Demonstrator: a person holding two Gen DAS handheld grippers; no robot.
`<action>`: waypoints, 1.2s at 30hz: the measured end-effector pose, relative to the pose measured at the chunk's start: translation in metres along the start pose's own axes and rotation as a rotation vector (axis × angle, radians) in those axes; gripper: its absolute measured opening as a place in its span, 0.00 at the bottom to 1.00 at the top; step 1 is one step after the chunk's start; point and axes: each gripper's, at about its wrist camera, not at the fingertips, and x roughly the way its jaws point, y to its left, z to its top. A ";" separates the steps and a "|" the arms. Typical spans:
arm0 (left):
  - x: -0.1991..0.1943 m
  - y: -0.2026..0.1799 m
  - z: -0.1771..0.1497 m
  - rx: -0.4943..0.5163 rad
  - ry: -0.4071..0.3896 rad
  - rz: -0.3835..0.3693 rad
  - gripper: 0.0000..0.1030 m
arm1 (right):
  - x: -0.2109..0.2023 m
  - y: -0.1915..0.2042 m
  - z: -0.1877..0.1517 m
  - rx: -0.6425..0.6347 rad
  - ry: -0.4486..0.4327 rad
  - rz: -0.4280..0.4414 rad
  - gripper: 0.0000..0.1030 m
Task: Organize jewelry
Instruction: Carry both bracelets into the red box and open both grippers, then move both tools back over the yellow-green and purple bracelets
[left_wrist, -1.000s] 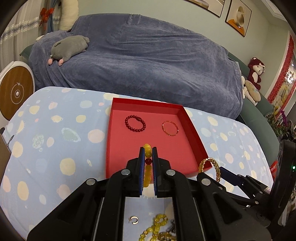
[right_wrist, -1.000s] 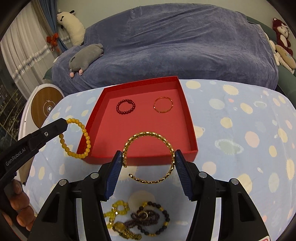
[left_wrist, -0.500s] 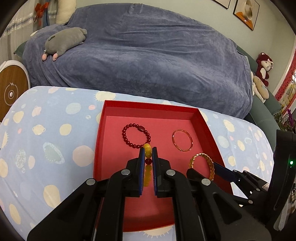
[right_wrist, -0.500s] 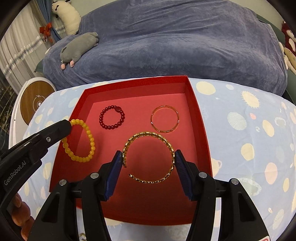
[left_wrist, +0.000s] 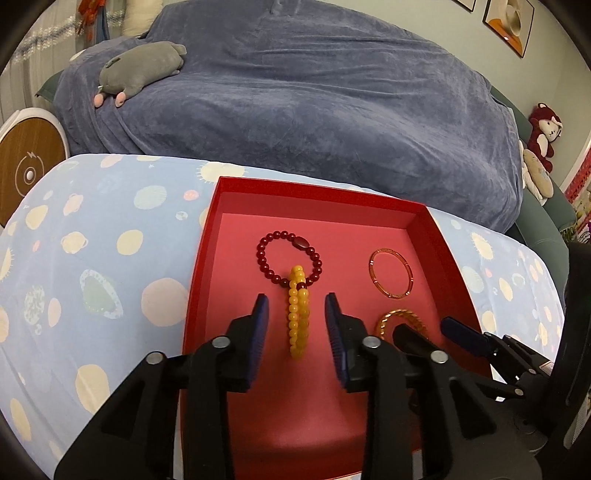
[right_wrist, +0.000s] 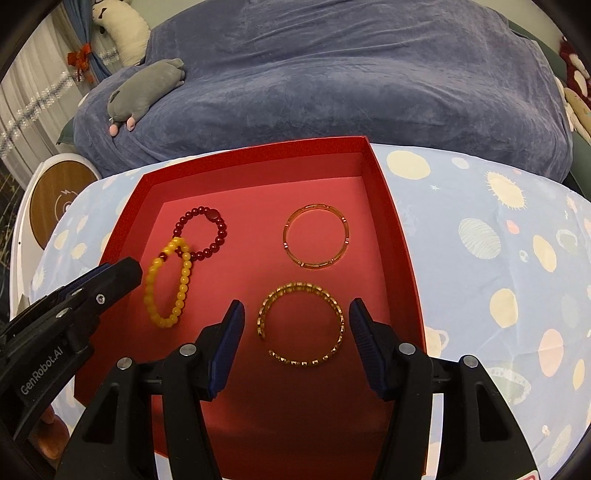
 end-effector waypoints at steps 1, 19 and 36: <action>-0.001 0.001 -0.001 0.002 0.001 -0.006 0.32 | -0.001 -0.001 -0.001 0.007 -0.002 0.003 0.58; -0.059 0.017 -0.030 -0.016 -0.018 -0.028 0.32 | -0.067 -0.004 -0.038 0.040 -0.052 0.033 0.59; -0.113 0.023 -0.091 -0.026 0.004 -0.027 0.32 | -0.116 0.002 -0.125 0.030 -0.026 0.003 0.59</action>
